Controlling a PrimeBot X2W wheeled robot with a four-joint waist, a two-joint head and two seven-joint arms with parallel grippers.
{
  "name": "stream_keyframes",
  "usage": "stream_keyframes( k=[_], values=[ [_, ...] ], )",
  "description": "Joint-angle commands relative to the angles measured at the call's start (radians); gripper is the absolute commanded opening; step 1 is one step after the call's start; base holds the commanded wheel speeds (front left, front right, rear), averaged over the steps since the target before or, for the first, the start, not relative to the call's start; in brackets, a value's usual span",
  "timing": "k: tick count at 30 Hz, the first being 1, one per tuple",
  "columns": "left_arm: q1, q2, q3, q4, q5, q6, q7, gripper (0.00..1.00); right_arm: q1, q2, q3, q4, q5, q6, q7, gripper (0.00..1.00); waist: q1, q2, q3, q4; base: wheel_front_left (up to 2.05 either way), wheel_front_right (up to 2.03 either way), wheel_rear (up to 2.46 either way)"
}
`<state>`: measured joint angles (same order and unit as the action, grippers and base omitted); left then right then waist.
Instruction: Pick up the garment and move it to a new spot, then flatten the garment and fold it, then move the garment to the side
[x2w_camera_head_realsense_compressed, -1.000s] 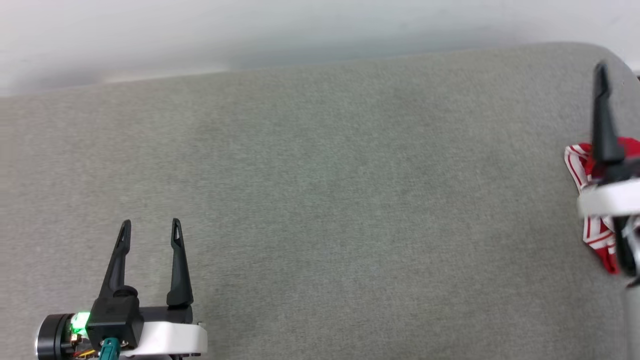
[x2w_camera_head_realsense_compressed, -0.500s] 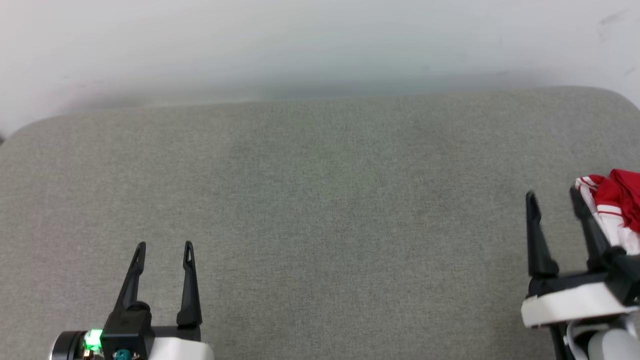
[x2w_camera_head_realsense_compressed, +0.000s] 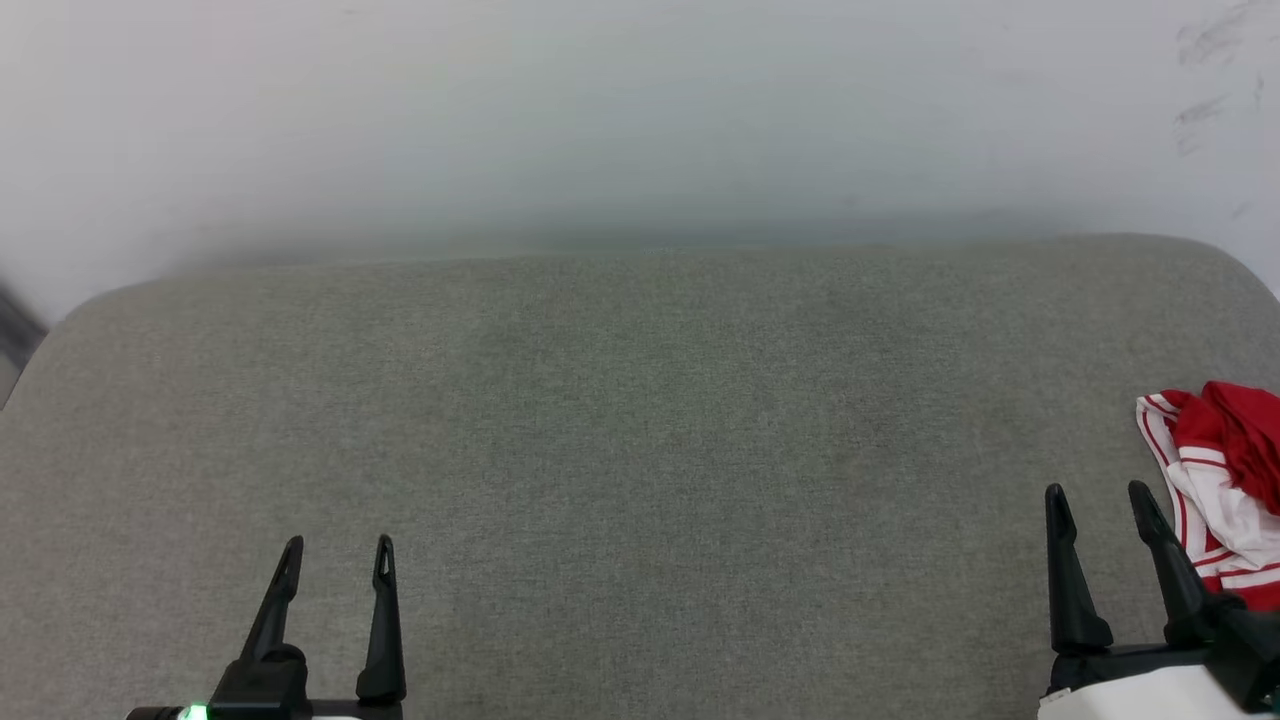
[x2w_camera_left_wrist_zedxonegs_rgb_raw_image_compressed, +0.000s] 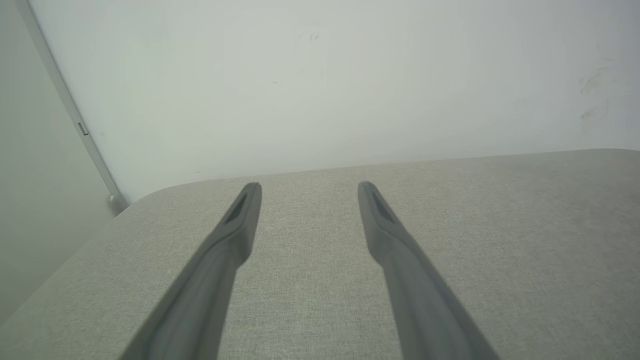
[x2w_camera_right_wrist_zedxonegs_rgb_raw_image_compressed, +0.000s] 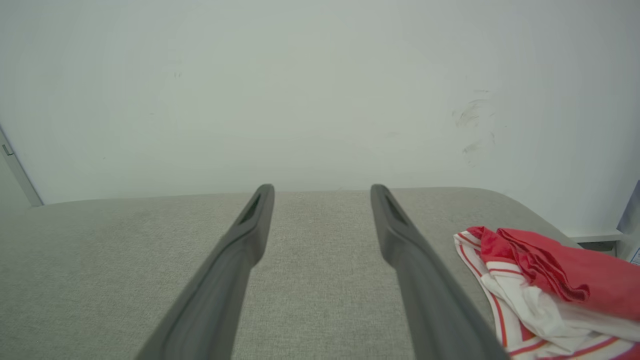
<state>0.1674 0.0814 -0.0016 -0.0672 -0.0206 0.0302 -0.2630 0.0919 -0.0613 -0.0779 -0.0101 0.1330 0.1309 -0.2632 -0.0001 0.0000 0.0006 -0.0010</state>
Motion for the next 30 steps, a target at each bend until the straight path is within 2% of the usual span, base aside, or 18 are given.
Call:
stream_keyframes(
  k=[1, 15, 16, 19, 30],
  values=[
    [0.012, -0.004, 0.001, 0.004, 0.004, -0.002, -0.002, 1.00, 0.019, 0.006, -0.001, -0.007, 0.005, 0.000, -0.001, 1.00, 0.0001, 0.0000, -0.003, 0.001, 0.00, 0.00, 0.00],
    [0.017, -0.009, 0.010, 0.011, 0.007, -0.019, -0.002, 1.00, 0.052, 0.013, 0.009, 0.000, 0.016, 0.000, -0.001, 1.00, 0.0001, 0.0000, -0.010, -0.001, 0.00, 0.00, 0.00],
    [0.011, -0.005, 0.008, 0.013, 0.004, -0.019, 0.000, 0.00, 0.039, 0.008, 0.009, 0.003, 0.014, 0.000, 0.000, 0.00, 0.0001, 0.0000, -0.011, -0.002, 0.00, 0.00, 0.00],
    [0.013, -0.006, 0.006, 0.045, -0.001, -0.019, 0.001, 0.00, 0.040, 0.008, 0.010, 0.032, 0.015, 0.000, 0.001, 0.00, 0.0001, 0.0000, -0.011, -0.002, 0.00, 0.00, 0.00],
    [-0.026, -0.004, 0.014, 0.080, -0.224, -0.038, 0.046, 0.00, 0.009, -0.002, 0.018, 0.058, 0.227, 0.000, 0.041, 0.00, 0.0001, 0.0000, -0.010, -0.001, 0.00, 0.00, 0.00]
  ],
)
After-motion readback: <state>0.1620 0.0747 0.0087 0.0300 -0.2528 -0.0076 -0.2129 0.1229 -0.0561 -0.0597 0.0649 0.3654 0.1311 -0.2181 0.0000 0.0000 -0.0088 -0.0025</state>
